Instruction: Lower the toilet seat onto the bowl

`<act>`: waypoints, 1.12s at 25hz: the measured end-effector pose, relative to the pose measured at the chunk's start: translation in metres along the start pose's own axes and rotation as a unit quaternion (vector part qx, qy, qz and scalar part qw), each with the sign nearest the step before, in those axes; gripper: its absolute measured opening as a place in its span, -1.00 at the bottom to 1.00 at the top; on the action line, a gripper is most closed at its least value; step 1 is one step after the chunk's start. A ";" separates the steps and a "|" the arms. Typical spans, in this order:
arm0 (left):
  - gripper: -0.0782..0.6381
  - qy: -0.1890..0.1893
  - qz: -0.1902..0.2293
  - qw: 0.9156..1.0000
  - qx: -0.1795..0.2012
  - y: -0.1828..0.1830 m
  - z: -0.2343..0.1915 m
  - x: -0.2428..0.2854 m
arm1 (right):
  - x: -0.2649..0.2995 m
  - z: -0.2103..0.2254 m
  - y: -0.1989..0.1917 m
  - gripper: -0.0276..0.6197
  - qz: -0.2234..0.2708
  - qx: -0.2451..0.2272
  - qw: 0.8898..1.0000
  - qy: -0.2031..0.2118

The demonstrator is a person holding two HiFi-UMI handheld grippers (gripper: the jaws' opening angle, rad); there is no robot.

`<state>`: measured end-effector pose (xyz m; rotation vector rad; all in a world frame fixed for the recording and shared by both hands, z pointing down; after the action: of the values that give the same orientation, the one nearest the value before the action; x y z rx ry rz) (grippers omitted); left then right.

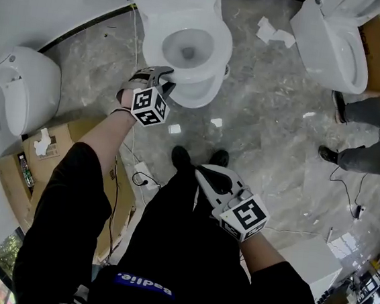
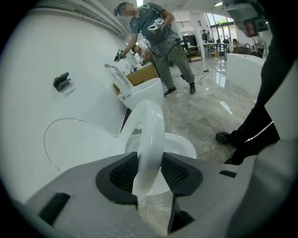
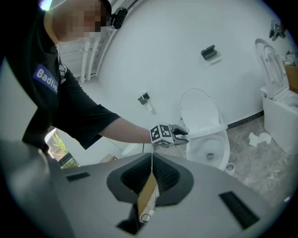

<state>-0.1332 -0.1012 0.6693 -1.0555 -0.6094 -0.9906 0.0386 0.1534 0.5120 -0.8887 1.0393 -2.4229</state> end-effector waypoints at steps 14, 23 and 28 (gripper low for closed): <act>-0.30 -0.040 -0.031 0.998 0.026 -0.020 0.085 0.055 | -0.002 0.038 -0.036 -0.82 -0.041 0.020 0.999 0.015; -0.29 -0.057 -0.061 0.996 0.039 -0.038 0.131 0.101 | 0.025 0.052 -0.048 -0.82 -0.060 -0.006 0.997 0.038; -0.29 -0.070 -0.077 0.994 0.027 -0.046 0.147 0.124 | 0.021 0.070 -0.062 -0.82 -0.072 -0.009 0.997 0.033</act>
<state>-0.1128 -0.0195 0.8478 -1.0468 -0.8382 -1.0333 0.0659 0.1472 0.6039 -0.9247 1.0555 -2.5824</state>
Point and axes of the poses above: the fingertips, and each gripper's own axes: x forward along the fingers, z to its right, y out of its top, the point moved 10 cm from there along -x, backward along the fingers, and after that the axes turned 1 degree about -z, right-handed, at the moved point
